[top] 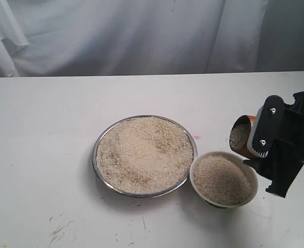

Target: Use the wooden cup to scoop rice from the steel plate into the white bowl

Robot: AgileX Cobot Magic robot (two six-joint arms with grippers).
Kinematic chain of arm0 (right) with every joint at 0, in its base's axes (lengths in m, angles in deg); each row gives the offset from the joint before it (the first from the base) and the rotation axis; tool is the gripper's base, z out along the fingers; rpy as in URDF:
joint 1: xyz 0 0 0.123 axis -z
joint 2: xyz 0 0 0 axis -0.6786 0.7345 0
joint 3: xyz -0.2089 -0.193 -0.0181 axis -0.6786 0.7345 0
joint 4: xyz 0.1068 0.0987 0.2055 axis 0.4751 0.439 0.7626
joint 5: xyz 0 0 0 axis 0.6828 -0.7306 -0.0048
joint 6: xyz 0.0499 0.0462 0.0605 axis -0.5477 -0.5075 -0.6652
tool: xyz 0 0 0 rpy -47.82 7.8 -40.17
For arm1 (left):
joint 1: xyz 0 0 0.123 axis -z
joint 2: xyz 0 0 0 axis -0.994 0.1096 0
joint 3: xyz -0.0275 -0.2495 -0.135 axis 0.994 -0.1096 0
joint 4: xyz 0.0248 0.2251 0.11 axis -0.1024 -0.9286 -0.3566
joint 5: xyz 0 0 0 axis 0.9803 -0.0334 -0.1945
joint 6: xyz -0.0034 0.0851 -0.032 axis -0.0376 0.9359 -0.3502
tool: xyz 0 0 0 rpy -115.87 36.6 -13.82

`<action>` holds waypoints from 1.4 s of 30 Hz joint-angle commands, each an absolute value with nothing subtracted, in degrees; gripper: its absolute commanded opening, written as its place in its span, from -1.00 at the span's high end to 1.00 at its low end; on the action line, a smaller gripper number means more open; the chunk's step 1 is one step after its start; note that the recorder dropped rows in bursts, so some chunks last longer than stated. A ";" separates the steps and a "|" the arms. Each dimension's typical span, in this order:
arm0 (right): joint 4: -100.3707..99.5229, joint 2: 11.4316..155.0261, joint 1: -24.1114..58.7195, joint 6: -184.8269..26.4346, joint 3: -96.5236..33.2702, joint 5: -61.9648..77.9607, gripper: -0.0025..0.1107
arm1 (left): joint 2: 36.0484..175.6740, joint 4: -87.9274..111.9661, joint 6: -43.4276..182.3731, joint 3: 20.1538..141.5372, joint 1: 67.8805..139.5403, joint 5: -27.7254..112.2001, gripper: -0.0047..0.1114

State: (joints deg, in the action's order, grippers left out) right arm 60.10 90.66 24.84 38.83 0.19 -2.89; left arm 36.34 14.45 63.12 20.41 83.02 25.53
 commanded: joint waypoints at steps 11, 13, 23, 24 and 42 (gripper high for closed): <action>54.95 90.03 23.90 38.38 3.19 -1.17 0.96 | 36.05 14.50 62.94 20.15 83.11 25.89 0.92; 54.95 90.03 23.90 38.21 3.44 -0.49 0.96 | 36.05 14.50 62.94 20.15 83.11 25.89 0.92; 54.95 90.03 23.90 38.17 3.43 -1.17 0.96 | 36.05 14.50 62.94 20.15 83.11 25.89 0.92; 54.77 90.03 23.90 38.17 3.43 -1.17 0.96 | 36.05 14.50 62.94 20.15 83.11 25.89 0.92; 46.68 90.03 23.90 32.55 3.43 -1.85 0.96 | 36.05 14.50 62.94 20.15 83.11 25.89 0.92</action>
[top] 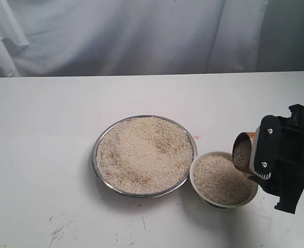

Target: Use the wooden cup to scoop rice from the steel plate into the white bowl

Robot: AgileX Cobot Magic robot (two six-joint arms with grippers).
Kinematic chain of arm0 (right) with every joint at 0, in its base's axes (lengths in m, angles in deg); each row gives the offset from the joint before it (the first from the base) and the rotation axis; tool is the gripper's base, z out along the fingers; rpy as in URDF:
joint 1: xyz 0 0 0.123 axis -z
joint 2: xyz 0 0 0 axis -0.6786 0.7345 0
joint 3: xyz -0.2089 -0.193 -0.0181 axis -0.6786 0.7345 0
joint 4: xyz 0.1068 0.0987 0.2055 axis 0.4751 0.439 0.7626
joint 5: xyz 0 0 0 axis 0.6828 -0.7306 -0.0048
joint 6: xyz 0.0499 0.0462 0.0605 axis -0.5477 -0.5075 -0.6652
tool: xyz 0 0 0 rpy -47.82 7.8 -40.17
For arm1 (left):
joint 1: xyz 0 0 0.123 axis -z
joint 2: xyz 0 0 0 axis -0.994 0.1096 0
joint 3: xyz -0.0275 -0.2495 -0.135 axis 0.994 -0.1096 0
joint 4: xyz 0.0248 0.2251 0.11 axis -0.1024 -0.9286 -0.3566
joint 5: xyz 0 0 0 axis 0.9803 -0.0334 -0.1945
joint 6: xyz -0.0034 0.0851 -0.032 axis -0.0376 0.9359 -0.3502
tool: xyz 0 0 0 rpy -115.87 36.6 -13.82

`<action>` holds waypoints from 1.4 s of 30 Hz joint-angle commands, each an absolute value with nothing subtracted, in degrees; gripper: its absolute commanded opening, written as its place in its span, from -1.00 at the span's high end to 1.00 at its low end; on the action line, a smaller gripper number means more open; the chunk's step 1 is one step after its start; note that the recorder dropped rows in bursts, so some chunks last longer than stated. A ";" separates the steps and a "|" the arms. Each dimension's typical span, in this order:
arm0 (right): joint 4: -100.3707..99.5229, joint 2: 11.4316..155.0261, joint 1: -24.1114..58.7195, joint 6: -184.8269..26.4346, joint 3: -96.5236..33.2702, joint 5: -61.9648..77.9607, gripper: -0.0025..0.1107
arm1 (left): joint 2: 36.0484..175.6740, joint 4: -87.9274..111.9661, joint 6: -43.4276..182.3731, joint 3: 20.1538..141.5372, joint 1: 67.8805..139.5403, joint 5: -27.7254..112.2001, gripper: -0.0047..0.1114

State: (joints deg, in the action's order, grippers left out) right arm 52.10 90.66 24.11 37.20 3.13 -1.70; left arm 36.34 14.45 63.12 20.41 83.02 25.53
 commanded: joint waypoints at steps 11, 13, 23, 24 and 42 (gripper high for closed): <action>28.06 90.03 22.45 15.07 3.43 -0.76 0.96 | 36.05 14.50 62.94 20.15 83.11 25.89 0.92; 26.05 90.03 21.70 14.11 3.43 -0.61 0.96 | 36.05 14.50 62.94 20.15 83.11 25.89 0.92; 10.25 90.03 21.03 1.12 3.43 0.68 0.96 | 36.05 14.50 62.94 20.15 83.11 25.89 0.92; 8.28 90.03 21.03 -0.71 3.43 0.79 0.96 | 36.05 14.50 62.94 20.15 83.11 25.89 0.92; -7.11 90.03 18.35 -12.46 3.43 1.80 0.96 | 36.05 14.50 62.94 20.15 83.11 25.89 0.92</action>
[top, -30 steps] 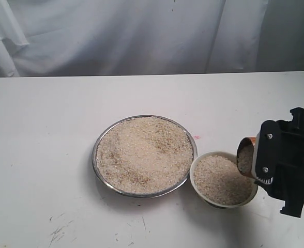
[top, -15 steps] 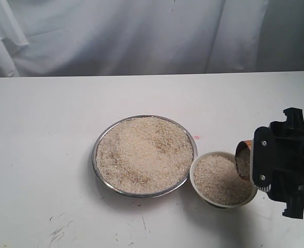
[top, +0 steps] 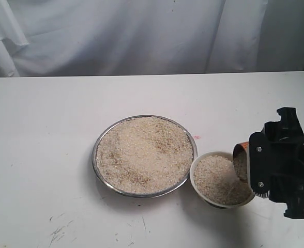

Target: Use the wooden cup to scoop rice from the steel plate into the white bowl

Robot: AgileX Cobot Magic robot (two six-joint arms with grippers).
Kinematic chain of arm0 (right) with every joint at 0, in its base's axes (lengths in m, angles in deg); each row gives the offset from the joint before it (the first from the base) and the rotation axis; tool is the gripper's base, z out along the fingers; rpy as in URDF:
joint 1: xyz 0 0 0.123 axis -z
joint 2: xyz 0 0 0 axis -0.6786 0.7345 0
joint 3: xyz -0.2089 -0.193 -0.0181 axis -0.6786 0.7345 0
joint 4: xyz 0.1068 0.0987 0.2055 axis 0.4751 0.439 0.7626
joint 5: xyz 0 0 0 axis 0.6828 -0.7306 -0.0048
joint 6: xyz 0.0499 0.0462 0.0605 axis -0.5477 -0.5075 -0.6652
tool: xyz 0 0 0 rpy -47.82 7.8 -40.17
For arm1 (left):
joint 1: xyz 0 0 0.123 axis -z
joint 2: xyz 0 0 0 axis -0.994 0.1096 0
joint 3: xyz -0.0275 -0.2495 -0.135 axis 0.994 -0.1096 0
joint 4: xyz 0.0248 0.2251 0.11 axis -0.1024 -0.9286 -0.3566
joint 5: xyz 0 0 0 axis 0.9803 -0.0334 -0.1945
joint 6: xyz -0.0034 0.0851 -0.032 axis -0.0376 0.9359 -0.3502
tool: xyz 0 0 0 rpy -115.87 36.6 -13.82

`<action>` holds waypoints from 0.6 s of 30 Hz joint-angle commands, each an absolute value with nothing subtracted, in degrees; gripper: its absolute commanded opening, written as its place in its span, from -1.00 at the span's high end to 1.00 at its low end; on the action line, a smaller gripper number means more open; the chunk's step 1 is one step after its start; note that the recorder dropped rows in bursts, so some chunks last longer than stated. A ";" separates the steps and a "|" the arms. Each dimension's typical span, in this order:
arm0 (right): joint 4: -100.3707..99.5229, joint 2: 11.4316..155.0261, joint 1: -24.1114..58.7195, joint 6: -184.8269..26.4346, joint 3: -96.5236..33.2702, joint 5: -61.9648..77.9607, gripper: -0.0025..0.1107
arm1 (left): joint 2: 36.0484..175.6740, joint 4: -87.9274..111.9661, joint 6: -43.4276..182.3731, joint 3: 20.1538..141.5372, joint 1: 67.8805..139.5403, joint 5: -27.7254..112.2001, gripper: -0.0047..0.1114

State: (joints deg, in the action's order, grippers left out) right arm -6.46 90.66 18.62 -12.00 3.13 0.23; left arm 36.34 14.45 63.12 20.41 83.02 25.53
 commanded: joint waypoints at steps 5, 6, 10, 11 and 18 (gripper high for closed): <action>-7.11 90.03 18.35 -11.80 3.43 1.78 0.96 | 36.05 14.50 62.94 20.15 83.11 25.89 0.92; -7.11 90.03 18.35 -11.80 3.43 1.78 0.96 | 36.05 14.50 62.94 20.15 83.11 25.89 0.92; -8.22 90.03 18.35 -12.15 3.43 1.78 0.96 | 36.05 14.50 62.94 20.15 83.11 25.89 0.92; -9.65 90.14 18.35 -13.00 3.43 1.78 0.96 | 36.05 14.50 62.94 20.15 83.11 25.89 0.92; -22.83 90.36 18.35 -25.94 3.43 1.53 0.96 | 36.05 14.50 62.94 20.15 83.11 25.89 0.92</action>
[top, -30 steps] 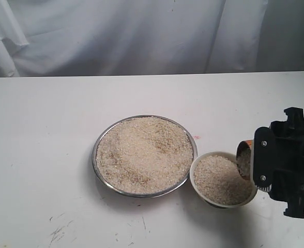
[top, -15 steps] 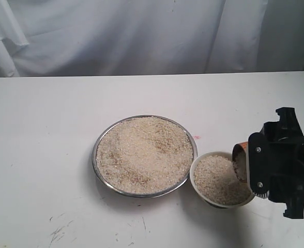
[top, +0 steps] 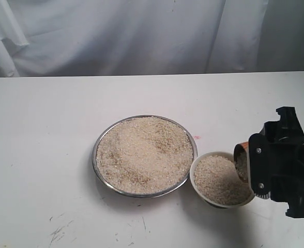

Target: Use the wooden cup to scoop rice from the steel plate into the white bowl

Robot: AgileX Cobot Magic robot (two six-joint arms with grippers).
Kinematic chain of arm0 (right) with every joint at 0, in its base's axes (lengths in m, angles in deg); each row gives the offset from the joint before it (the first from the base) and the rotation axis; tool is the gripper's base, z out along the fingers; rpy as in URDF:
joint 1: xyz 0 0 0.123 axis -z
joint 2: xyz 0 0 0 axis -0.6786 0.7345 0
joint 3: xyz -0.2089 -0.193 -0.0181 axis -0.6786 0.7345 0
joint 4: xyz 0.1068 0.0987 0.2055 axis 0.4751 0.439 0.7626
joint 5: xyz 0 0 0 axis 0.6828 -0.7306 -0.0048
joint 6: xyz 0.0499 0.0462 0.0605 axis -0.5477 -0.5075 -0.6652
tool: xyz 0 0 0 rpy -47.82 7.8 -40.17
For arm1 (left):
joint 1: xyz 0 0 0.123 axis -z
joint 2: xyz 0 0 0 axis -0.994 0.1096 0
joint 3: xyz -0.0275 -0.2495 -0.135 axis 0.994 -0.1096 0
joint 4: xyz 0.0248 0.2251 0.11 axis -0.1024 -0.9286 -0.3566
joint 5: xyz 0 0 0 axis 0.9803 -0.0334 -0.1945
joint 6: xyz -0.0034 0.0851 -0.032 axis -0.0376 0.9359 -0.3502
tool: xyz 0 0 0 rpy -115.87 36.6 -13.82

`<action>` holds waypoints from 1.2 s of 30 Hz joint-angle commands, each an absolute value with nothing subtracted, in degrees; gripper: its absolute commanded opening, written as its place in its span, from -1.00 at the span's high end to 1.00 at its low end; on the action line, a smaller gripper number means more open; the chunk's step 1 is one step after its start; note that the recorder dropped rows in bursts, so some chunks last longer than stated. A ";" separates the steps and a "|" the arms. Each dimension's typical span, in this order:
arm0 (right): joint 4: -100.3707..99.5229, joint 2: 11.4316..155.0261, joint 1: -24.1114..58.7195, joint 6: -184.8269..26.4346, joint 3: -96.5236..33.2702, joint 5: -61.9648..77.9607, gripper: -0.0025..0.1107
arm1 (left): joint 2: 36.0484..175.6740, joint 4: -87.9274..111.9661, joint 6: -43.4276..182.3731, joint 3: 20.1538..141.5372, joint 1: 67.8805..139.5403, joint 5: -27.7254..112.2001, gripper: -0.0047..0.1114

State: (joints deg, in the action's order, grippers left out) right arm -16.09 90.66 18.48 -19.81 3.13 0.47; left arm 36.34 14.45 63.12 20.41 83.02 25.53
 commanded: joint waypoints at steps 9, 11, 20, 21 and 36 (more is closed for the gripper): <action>-31.64 90.36 18.35 -35.14 3.43 0.19 0.96 | 36.05 14.50 62.94 20.15 83.11 25.89 0.92; -32.57 90.36 18.35 -35.86 3.43 0.19 0.96 | 36.05 14.50 62.94 20.15 83.11 25.89 0.92; -36.08 90.36 17.72 -36.84 3.43 -0.06 0.96 | 36.05 14.50 62.94 20.15 83.11 25.89 0.92; -36.45 90.36 17.72 -36.84 3.43 0.34 0.96 | 36.05 14.50 62.94 20.15 83.11 25.89 0.92; -46.73 94.02 14.73 -41.36 1.10 -2.39 0.96 | 36.05 14.50 62.94 20.15 83.11 25.89 0.92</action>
State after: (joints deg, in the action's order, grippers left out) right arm -45.36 93.33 15.36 -40.86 1.77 -2.33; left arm 36.34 14.45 63.12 20.41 83.02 25.53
